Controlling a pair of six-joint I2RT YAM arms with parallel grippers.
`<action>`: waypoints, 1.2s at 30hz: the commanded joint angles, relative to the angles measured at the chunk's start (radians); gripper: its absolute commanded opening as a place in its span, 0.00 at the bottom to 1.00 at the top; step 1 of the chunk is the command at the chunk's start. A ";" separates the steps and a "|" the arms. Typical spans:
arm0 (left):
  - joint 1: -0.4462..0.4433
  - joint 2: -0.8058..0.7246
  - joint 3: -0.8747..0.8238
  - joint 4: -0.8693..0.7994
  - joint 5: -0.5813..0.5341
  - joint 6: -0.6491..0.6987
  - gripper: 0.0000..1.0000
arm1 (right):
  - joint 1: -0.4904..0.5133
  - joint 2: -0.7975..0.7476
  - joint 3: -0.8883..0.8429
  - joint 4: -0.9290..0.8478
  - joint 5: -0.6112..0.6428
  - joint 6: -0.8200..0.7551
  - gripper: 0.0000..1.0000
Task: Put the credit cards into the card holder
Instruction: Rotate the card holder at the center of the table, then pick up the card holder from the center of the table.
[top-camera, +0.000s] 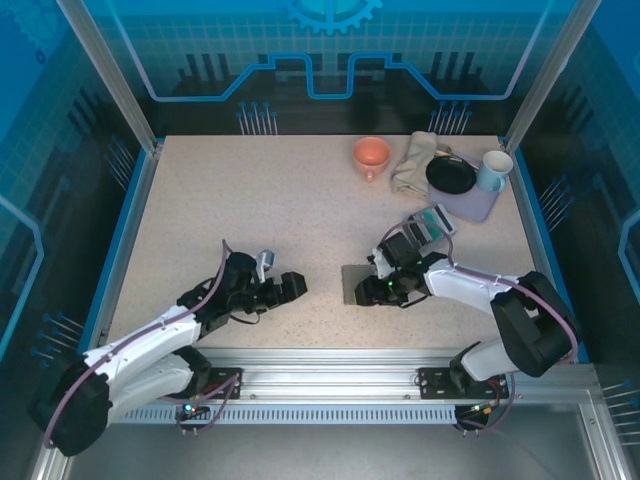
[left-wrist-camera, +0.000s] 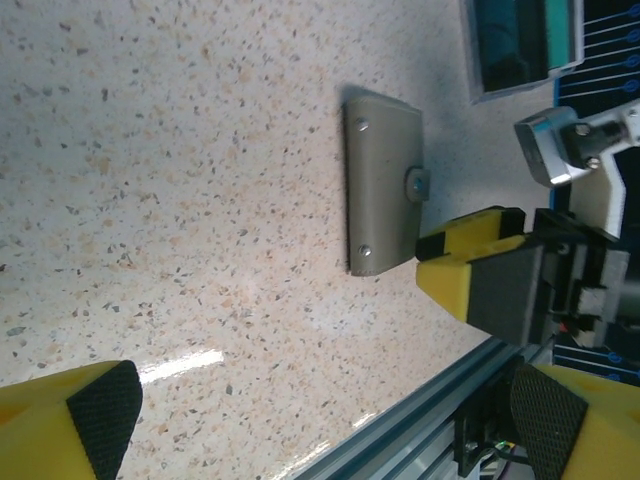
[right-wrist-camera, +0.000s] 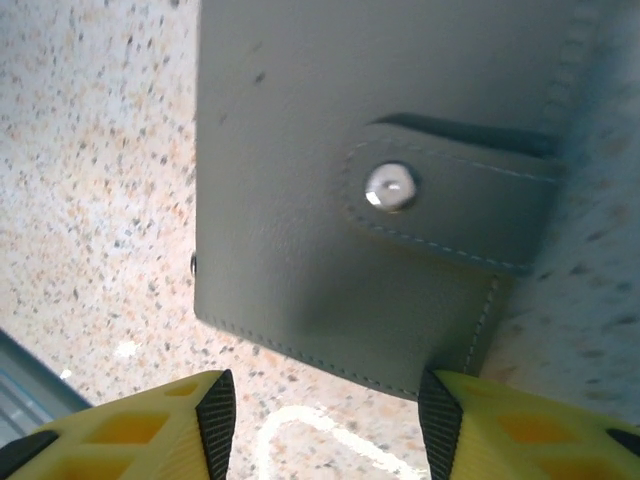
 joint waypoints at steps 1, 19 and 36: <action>-0.022 0.095 0.068 0.063 0.036 -0.005 0.95 | 0.025 -0.050 -0.014 0.033 0.009 0.074 0.51; -0.077 0.756 0.490 0.142 0.168 -0.042 0.62 | -0.116 0.129 0.127 -0.014 0.044 0.060 0.36; -0.096 0.871 0.556 0.122 0.189 -0.037 0.53 | -0.137 0.160 0.084 0.015 0.054 0.042 0.32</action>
